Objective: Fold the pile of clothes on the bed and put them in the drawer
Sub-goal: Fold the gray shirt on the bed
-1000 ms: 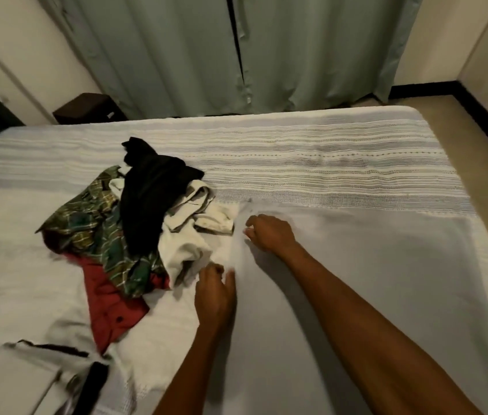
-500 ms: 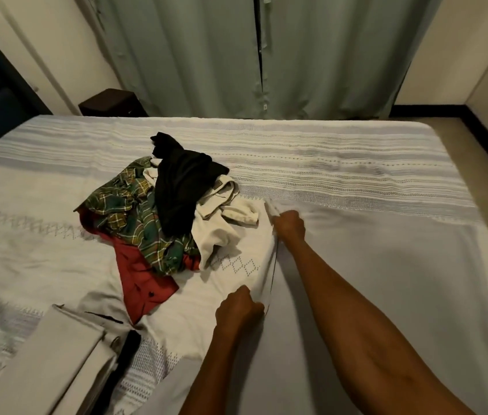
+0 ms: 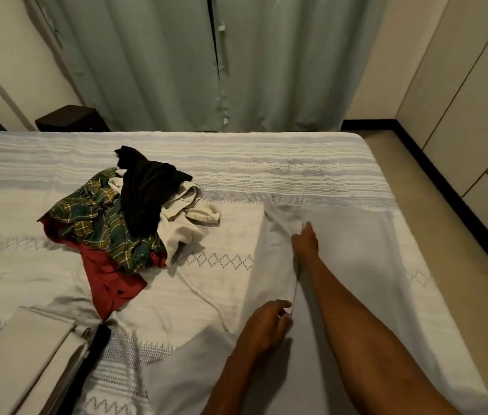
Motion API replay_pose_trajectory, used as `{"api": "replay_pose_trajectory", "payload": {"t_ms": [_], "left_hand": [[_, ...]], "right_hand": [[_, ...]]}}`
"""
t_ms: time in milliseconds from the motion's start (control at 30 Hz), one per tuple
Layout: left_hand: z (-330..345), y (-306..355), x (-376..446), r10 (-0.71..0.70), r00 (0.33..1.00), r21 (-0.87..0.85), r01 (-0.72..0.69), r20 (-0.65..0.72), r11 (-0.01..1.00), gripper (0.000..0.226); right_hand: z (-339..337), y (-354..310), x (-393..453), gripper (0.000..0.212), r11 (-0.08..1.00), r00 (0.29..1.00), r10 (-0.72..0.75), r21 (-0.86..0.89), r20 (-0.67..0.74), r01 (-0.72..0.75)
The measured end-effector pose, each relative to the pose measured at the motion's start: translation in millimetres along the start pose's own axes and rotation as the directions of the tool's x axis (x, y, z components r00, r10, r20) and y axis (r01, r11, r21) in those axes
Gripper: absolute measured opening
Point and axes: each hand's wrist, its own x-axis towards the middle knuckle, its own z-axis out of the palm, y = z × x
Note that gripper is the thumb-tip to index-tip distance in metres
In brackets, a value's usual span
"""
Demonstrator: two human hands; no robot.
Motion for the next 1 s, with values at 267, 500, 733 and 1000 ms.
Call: {"api": "replay_pose_trajectory", "payload": {"t_ms": [267, 500, 733, 1000], "left_hand": [[-28, -48, -71, -0.018, 0.895, -0.087, -0.024, -0.446, 0.996, 0.029], [-22, -78, -185, -0.531, 0.549, -0.256, 0.5, -0.645, 0.827, 0.03], [-9, -96, -229, -0.779, 0.565, -0.411, 0.663, -0.272, 0.625, 0.099], [-12, -73, -251, -0.691, 0.658, -0.601, 0.433, -0.299, 0.672, 0.036]], "right_hand": [[8, 14, -92, 0.024, 0.9, 0.931, -0.324, -0.249, 0.168, 0.358], [43, 33, -198, 0.041, 0.672, 0.728, -0.275, -0.416, 0.628, 0.613], [56, 47, -250, 0.043, 0.459, 0.818, -0.158, -0.692, 0.554, 0.557], [20, 53, -270, 0.022, 0.769, 0.796, -0.298, -0.361, 0.527, 0.527]]}}
